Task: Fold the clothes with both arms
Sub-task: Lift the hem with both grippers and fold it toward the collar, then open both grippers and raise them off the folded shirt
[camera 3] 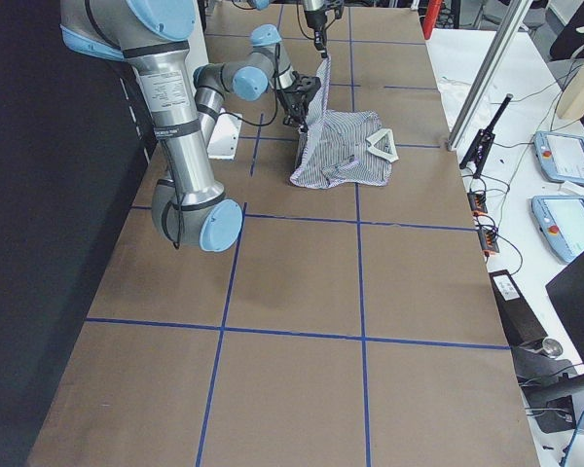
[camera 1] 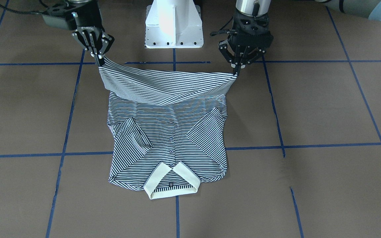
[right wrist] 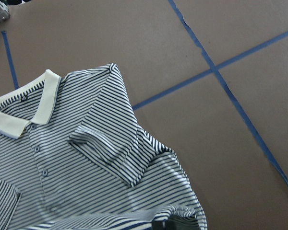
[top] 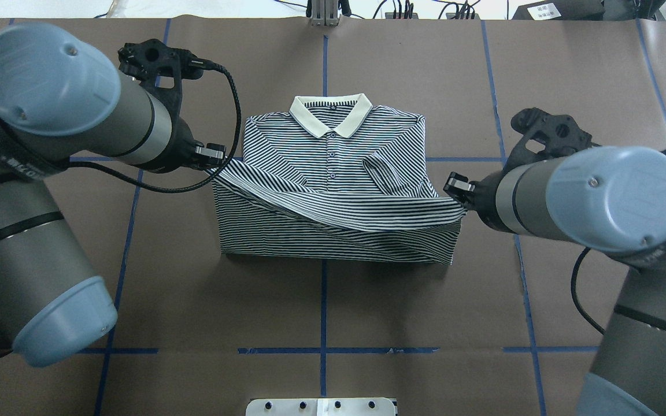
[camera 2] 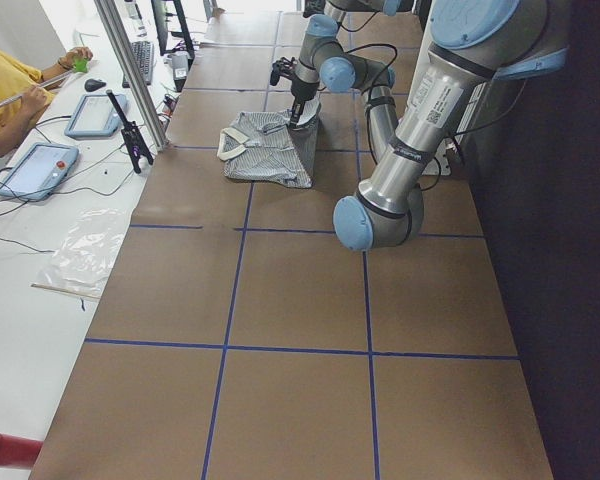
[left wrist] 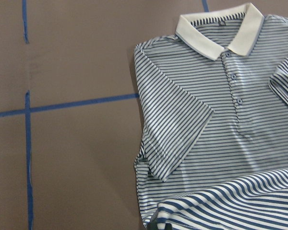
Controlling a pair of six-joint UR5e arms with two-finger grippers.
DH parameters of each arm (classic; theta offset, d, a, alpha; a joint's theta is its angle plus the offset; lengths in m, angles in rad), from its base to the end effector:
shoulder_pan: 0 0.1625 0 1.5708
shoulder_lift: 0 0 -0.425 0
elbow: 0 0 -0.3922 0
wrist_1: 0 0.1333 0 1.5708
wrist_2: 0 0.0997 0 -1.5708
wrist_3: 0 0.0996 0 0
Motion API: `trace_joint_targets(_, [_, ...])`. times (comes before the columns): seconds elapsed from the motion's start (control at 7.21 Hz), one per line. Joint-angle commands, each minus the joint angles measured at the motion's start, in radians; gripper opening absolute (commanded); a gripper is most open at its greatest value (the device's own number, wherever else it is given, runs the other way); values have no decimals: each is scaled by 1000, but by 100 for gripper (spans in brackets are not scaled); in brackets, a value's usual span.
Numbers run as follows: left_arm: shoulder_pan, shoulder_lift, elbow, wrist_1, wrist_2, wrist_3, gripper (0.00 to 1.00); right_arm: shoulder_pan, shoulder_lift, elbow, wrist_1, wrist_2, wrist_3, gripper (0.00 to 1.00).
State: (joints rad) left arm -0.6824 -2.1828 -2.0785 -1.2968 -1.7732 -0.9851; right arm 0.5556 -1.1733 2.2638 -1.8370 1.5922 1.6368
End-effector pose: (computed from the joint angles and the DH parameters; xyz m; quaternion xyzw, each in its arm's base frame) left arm 0.3587 -0.4375 0.1475 0.1676 0.3835 -0.0024 0.9082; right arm -0.3442 -0.3681 0.2010 0.0876 -0.3910 0.2761 0.8736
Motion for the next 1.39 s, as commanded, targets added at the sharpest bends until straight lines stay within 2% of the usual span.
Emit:
trace_joint_targets(0.0, [-43,-11,179,-186,5,23,0,121,119,-219,46,28,-87,0])
trace_joint_targets(0.42, [-58,-54,458,-445,6,25,0,164,145,-514,347,25,-121,0])
trace_joint_targets(0.56, [-60,-61,528,-505,9,23,0,168,229,-665,395,25,-127,0])
trace_joint_targets(0.69, [-60,-71,588,-551,29,23,0,168,253,-781,512,23,-127,0])
trace_joint_targets(0.83, [-60,-78,656,-600,31,23,0,168,254,-858,589,22,-129,0])
trace_joint_targets(1.11, [-59,-97,799,-721,37,25,0,168,242,-895,611,22,-140,0])
trace_joint_targets(1.25, [-56,-97,810,-726,44,25,0,170,241,-896,611,20,-149,0])
